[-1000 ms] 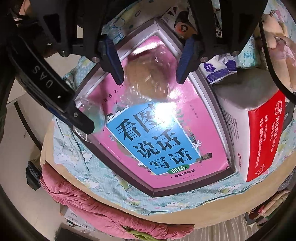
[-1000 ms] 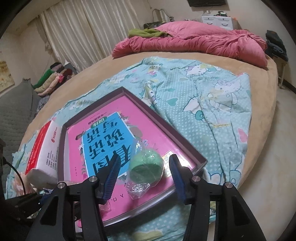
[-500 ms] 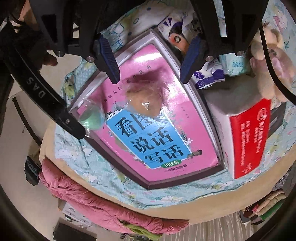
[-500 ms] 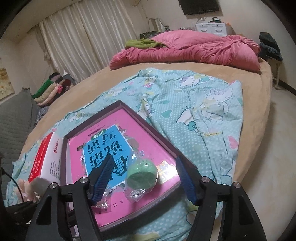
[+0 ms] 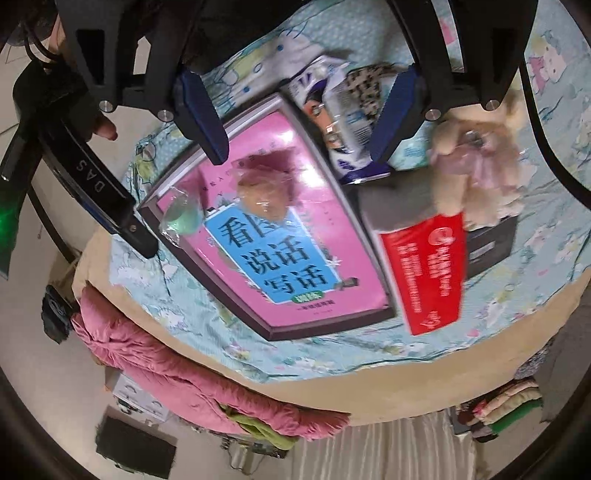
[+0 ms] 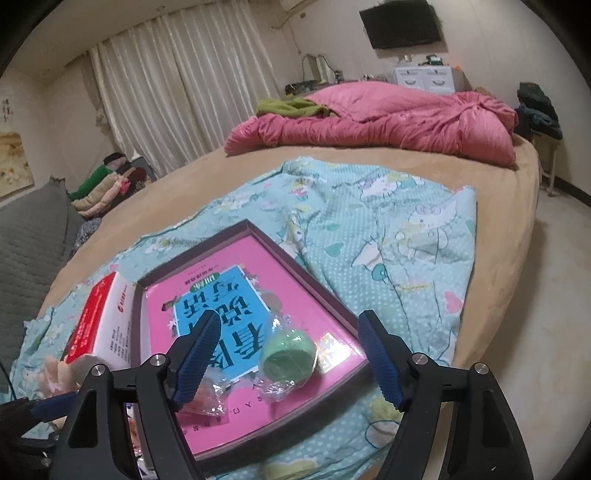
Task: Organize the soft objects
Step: 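Withdraw both grippers from the pink book box, then grasp the cream plush bunny with the left gripper while the right gripper reaches the white packet, then grasp and lift the white snack packet with the right gripper while the left gripper lifts the bunny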
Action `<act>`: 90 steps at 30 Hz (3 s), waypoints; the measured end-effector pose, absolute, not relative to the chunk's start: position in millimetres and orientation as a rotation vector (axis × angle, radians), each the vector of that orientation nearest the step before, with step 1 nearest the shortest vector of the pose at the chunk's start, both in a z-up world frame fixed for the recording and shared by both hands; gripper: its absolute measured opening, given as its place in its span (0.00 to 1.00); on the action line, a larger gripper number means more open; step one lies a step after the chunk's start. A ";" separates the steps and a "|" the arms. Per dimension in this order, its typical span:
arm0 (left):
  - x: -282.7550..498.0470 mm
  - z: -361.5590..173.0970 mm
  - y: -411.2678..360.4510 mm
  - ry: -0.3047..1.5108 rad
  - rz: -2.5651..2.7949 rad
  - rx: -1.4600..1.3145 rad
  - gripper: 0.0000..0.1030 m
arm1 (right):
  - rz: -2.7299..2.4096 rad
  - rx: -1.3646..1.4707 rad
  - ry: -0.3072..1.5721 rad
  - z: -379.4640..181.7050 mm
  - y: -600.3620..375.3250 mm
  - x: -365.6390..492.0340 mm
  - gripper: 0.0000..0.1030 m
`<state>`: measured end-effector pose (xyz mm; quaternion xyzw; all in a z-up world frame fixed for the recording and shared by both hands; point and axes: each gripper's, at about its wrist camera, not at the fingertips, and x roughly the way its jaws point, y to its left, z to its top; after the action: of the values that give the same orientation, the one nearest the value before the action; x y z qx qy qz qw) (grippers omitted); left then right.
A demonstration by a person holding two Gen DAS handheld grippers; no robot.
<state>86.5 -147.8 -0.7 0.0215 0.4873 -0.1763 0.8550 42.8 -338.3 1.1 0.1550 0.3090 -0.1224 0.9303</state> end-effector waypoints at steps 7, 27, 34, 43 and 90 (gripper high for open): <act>74.0 19.6 -109.9 0.985 -0.307 0.028 0.76 | -0.216 0.280 0.594 20.9 -322.8 33.6 0.76; 65.2 37.5 6.4 0.948 -0.132 -0.102 0.76 | 0.018 0.209 0.605 65.4 -242.2 21.5 0.76; 63.4 23.1 13.1 0.969 -0.156 -0.106 0.76 | 0.143 0.182 0.678 55.9 -199.3 21.5 0.76; 80.5 -2.0 -8.8 1.009 -0.204 -0.082 0.76 | 0.146 0.113 0.734 33.7 -187.7 27.8 0.76; 104.7 -19.8 14.3 0.991 -0.390 -0.273 0.41 | 0.188 -0.494 0.946 -70.0 -117.2 100.8 0.47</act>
<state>104.7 14.3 -19.8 -0.1297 0.4708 -0.1855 0.8527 100.8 -117.2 -70.0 -0.2353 0.4500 0.0893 0.8568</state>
